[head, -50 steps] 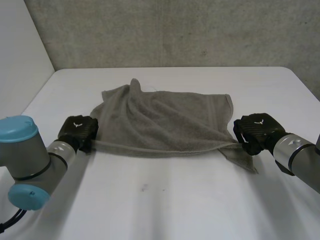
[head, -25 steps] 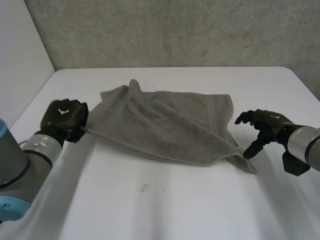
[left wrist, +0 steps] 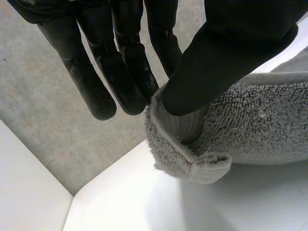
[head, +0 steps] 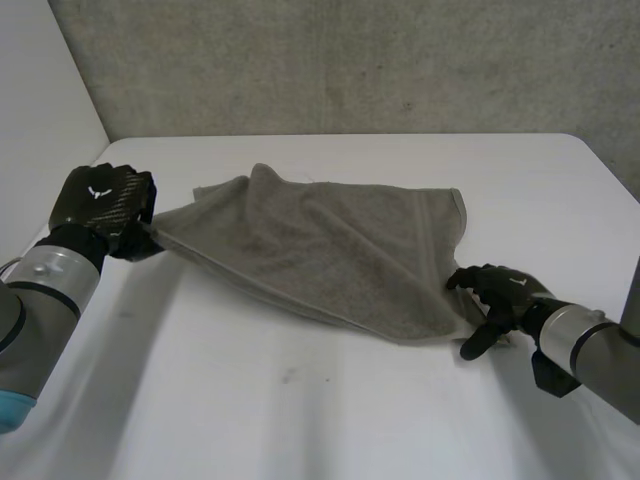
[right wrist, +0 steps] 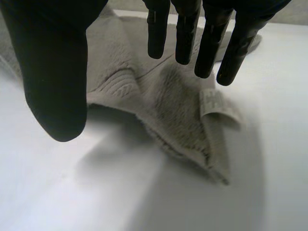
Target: Fold the laundry
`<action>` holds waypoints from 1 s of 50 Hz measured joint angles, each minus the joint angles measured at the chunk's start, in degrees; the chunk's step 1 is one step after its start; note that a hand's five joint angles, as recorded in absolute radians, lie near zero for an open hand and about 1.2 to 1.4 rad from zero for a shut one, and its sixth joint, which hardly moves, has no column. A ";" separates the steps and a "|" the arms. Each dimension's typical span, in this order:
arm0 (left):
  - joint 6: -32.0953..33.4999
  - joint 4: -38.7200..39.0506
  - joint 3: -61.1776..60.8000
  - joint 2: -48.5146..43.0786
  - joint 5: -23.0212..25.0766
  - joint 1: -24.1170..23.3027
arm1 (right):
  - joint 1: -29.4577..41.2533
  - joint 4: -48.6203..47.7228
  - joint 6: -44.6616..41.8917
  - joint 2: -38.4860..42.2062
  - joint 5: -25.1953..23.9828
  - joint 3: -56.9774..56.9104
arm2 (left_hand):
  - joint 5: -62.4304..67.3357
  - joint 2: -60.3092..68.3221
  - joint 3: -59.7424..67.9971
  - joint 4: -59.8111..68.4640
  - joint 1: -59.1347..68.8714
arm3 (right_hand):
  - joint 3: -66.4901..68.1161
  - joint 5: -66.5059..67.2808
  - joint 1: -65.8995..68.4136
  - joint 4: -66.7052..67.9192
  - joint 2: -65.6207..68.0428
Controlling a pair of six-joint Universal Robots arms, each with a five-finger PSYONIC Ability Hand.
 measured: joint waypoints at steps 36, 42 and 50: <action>0.71 -23.72 21.45 16.55 0.44 0.19 | -0.79 25.56 -27.51 -25.83 3.60 -34.05 | 0.28 0.04 0.05 0.02 0.28 | 46.12 44.28 37.32 46.57 44.71; 1.21 -40.45 34.82 10.67 0.55 0.31 | -2.16 37.99 -35.58 -22.46 4.54 -44.97 | 0.33 0.05 0.05 0.02 0.29 | 46.36 44.46 37.32 46.59 44.71; 4.95 -51.29 38.83 -3.31 0.33 -0.02 | 0.05 43.02 -45.02 -10.73 8.99 -43.48 | 0.33 0.04 0.05 0.01 0.30 | 46.36 44.48 37.32 46.59 44.71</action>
